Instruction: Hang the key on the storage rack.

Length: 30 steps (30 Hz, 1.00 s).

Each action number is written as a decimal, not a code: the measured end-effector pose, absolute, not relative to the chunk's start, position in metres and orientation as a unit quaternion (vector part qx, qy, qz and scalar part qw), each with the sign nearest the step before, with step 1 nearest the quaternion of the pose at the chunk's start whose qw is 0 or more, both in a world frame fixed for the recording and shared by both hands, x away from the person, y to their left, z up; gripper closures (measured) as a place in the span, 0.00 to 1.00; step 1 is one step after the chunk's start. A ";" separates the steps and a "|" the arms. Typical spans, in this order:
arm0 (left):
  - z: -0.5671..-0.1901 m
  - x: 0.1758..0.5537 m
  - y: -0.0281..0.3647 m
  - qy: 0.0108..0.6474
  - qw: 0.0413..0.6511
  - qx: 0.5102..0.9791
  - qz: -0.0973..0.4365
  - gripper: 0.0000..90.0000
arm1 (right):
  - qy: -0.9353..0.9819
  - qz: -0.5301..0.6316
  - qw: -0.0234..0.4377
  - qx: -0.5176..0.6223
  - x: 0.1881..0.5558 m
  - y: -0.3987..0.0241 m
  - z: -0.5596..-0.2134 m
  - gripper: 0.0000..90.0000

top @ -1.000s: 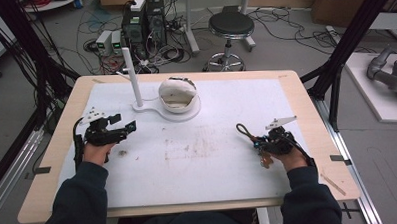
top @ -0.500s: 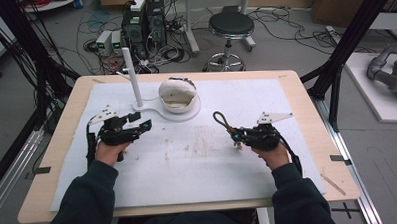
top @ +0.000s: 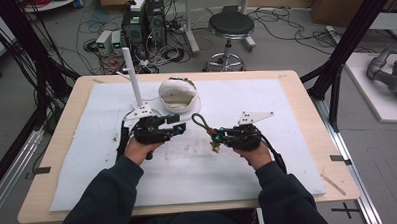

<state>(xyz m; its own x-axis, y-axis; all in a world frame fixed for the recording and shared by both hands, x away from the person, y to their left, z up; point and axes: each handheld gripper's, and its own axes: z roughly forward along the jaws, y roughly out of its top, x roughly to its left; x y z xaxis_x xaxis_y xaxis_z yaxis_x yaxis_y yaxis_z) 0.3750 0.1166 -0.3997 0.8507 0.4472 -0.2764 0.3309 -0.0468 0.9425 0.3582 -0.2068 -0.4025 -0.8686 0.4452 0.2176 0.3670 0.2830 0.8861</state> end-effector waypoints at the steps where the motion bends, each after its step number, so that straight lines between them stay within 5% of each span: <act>1: -0.401 0.376 0.112 0.270 0.634 0.723 0.042 0.53 | 0.800 0.543 0.034 0.253 0.358 -0.207 -0.402 0.88; 7: -0.400 0.380 0.095 0.264 0.652 0.710 0.026 0.61 | 0.803 0.541 0.031 0.249 0.358 -0.205 -0.402 0.88; 12: -0.399 0.378 0.092 0.252 0.652 0.715 0.032 0.89 | 0.805 0.537 0.035 0.250 0.358 -0.205 -0.403 0.88; 17: -0.395 0.375 0.094 0.244 0.648 0.720 0.039 0.92 | 0.805 0.537 0.039 0.249 0.358 -0.204 -0.403 0.86; 18: -0.394 0.374 0.095 0.246 0.647 0.720 0.044 0.92 | 0.807 0.532 0.048 0.252 0.358 -0.203 -0.404 0.72; 22: -0.387 0.376 0.109 0.263 0.639 0.720 0.065 0.92 | 0.802 0.524 0.070 0.280 0.360 -0.210 -0.401 0.55; 30: -0.353 0.380 0.154 0.286 0.626 0.713 0.131 0.92 | 0.786 0.512 0.138 0.318 0.360 -0.232 -0.394 0.43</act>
